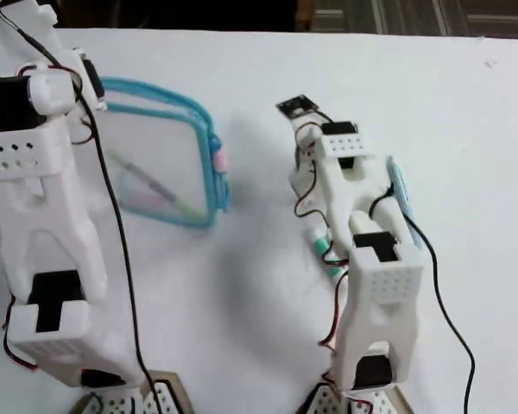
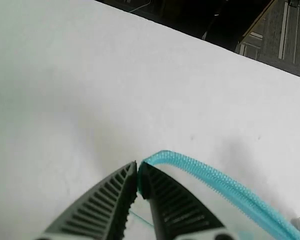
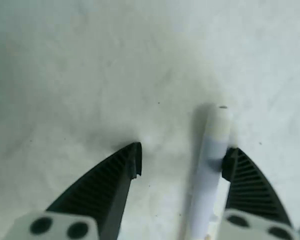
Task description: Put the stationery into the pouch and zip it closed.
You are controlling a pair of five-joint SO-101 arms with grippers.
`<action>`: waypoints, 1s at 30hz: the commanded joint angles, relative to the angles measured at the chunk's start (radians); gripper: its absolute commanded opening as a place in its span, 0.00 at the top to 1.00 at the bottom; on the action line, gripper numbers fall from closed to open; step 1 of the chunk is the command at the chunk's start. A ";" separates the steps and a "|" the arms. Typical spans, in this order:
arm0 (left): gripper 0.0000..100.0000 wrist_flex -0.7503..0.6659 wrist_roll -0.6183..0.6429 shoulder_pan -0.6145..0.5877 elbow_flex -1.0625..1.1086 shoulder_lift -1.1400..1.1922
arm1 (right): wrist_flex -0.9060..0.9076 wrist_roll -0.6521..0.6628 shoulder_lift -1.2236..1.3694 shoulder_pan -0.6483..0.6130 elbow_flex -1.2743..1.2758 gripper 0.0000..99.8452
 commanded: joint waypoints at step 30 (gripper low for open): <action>0.98 0.009 0.005 0.001 0.037 -0.004 | -0.050 0.115 -0.326 0.076 -0.011 0.98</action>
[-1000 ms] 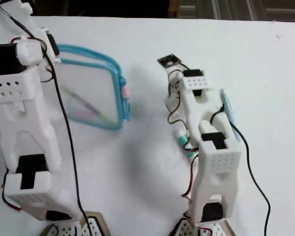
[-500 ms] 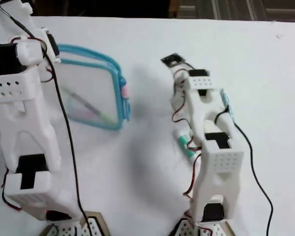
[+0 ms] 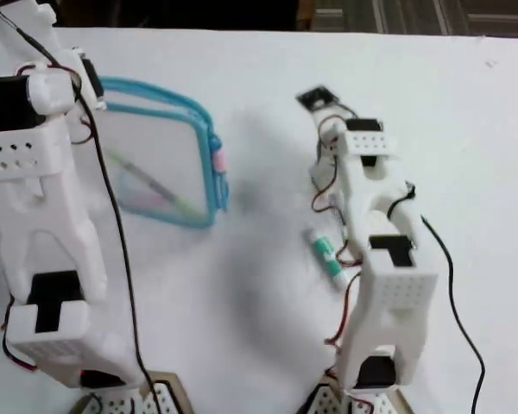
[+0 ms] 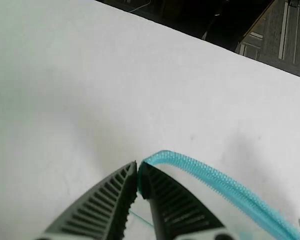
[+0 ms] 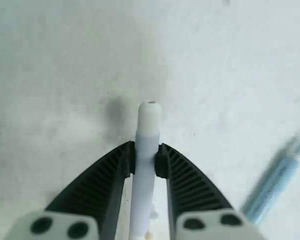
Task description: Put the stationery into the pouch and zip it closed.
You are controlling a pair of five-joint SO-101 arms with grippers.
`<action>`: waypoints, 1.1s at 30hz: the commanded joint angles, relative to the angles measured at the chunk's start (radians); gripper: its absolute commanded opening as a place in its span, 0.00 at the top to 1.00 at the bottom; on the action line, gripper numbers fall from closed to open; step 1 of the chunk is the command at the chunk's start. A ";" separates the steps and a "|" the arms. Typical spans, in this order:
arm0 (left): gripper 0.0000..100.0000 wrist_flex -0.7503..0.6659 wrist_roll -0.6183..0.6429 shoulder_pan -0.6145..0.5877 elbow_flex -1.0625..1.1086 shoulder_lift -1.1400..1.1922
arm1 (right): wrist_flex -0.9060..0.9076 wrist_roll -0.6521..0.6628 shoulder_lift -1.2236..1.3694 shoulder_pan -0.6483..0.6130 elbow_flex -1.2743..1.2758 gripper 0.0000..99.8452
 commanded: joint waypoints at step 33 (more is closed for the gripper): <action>0.98 0.011 0.003 0.002 0.035 -0.002 | -0.688 -0.657 -0.713 -0.611 -0.071 0.98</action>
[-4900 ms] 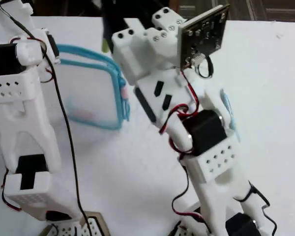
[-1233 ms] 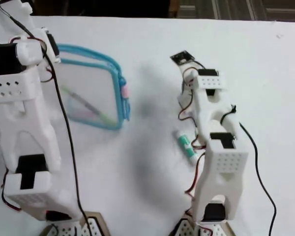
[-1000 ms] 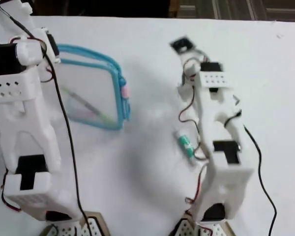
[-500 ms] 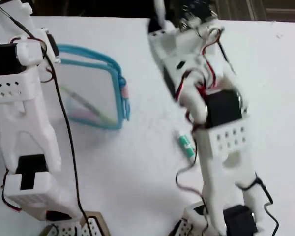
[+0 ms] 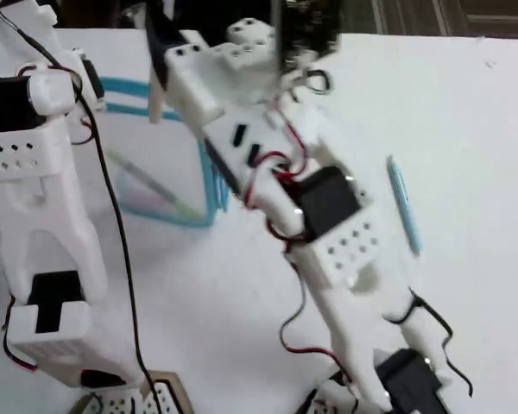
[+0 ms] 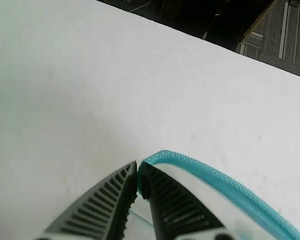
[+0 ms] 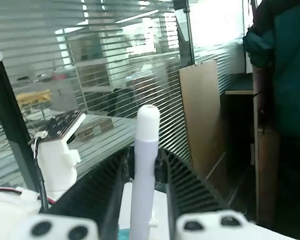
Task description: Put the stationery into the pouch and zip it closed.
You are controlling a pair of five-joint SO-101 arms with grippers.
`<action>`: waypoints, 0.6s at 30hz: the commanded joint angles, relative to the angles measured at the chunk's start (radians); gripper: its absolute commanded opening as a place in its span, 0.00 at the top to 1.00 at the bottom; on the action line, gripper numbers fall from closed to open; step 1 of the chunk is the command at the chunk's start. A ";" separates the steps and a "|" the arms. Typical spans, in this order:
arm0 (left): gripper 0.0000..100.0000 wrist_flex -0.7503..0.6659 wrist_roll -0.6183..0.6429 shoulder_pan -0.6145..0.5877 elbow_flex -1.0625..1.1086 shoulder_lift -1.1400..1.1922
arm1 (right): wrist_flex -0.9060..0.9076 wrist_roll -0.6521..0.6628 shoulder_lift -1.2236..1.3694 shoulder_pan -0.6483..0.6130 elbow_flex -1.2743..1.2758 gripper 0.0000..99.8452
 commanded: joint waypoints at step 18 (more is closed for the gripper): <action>0.98 0.008 0.003 -0.001 0.032 0.001 | -0.151 0.048 0.191 0.062 -0.084 0.98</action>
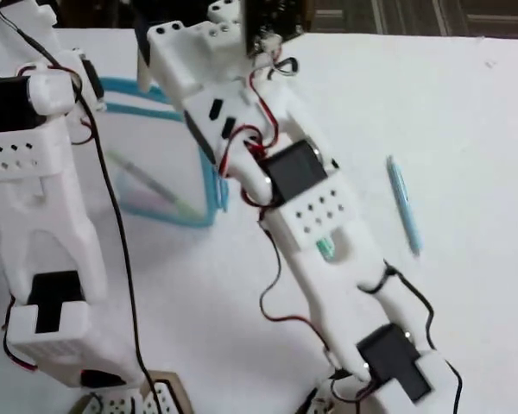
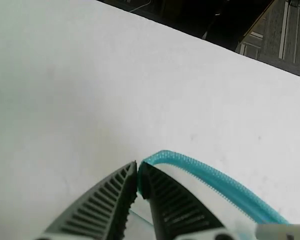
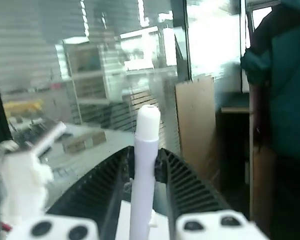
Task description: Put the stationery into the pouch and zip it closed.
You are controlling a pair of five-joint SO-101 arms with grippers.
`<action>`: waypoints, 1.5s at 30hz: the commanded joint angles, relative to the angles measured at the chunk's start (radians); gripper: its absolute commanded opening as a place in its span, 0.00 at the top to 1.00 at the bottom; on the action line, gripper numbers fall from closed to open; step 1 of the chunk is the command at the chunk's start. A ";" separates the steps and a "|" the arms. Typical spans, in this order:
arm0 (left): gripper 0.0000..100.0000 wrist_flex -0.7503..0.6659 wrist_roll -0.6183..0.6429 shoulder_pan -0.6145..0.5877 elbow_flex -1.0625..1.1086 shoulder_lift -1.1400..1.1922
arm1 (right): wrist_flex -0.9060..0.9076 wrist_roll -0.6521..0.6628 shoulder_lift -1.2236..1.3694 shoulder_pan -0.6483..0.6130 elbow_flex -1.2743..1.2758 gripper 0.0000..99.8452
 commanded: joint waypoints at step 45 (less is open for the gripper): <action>0.98 0.005 0.011 -0.002 0.025 0.004 | 0.493 0.187 -0.275 0.366 0.261 0.75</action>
